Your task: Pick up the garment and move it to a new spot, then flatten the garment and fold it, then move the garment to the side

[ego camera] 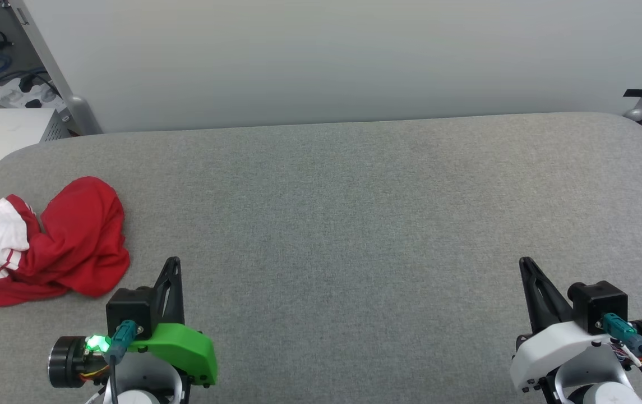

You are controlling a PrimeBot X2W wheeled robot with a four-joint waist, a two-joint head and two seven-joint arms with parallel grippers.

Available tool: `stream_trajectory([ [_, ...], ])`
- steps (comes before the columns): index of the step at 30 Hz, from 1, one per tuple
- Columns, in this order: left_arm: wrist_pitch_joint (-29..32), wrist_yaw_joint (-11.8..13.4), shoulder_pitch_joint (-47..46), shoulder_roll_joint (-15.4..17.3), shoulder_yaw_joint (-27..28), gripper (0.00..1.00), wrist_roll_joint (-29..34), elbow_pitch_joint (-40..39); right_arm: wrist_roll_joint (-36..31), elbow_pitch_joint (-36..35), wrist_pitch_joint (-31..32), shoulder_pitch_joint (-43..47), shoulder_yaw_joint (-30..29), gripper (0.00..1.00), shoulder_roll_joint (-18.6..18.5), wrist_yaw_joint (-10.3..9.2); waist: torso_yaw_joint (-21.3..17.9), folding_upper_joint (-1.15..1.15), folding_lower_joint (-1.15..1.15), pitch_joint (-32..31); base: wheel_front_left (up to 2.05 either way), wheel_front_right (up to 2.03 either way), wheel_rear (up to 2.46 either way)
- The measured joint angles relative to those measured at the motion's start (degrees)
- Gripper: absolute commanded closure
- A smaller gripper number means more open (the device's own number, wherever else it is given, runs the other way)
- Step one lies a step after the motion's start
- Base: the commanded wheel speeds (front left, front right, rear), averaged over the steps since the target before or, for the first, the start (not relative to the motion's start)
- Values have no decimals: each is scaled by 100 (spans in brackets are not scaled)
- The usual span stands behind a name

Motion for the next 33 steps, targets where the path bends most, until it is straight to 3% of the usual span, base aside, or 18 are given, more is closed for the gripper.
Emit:
stream_trajectory([
  [33, 0, 0, 0, 0, 0, 100, 0, 0, 0, 0, 0, 0, -1, 100, 0, 0, 0, 0, 0, 0, 0, 0, 0],
])
